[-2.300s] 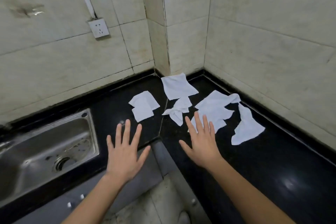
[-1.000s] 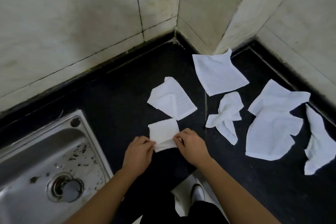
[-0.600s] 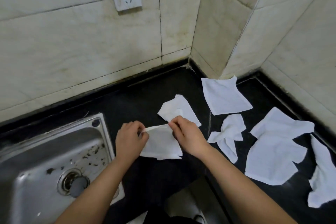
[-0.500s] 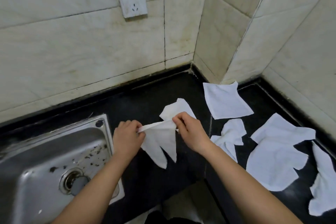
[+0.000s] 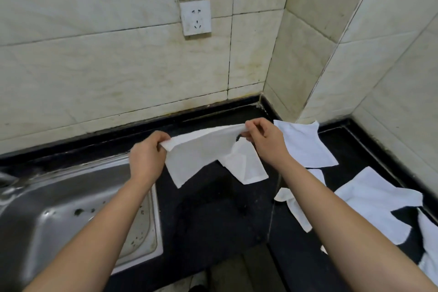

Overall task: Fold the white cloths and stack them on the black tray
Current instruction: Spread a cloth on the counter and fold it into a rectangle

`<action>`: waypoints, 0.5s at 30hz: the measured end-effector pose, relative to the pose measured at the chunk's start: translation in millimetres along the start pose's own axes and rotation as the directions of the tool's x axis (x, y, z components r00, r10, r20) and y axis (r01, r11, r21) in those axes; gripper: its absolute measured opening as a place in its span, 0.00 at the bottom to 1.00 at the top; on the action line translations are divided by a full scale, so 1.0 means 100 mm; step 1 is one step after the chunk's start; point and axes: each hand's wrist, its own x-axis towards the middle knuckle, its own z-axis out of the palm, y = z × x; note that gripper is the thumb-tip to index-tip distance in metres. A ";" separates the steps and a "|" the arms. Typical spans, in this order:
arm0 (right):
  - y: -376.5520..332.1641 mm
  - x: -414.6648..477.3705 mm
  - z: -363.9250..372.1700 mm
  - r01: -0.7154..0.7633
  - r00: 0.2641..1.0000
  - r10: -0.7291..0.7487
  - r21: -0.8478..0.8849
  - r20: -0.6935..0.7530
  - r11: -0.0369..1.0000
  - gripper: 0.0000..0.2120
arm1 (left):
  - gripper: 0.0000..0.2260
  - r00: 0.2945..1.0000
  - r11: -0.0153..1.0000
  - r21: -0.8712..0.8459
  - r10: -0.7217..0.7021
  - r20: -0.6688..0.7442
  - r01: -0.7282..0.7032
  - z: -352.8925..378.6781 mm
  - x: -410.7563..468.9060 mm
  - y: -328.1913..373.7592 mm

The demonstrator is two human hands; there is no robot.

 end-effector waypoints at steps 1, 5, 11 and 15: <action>-0.03 0.01 0.00 0.020 1.000 -0.020 0.017 -0.010 1.000 0.06 | 0.11 1.000 0.999 -0.041 0.009 -0.026 -0.010 -0.04 0.03 0.01; 0.04 -0.11 0.11 0.061 0.997 -0.061 0.000 0.039 0.998 0.06 | 0.12 0.999 0.984 -0.171 0.040 -0.024 -0.044 -0.09 -0.07 -0.13; 0.85 -0.65 0.40 0.102 0.965 0.003 -0.384 0.263 0.918 0.09 | 0.10 0.958 0.995 -0.039 0.101 0.268 -0.094 0.28 -1.04 -0.81; 1.40 -1.10 0.47 0.282 0.821 0.182 -0.660 0.542 0.697 0.14 | 0.05 0.831 0.935 0.204 0.141 0.538 -0.291 0.50 -1.88 -1.19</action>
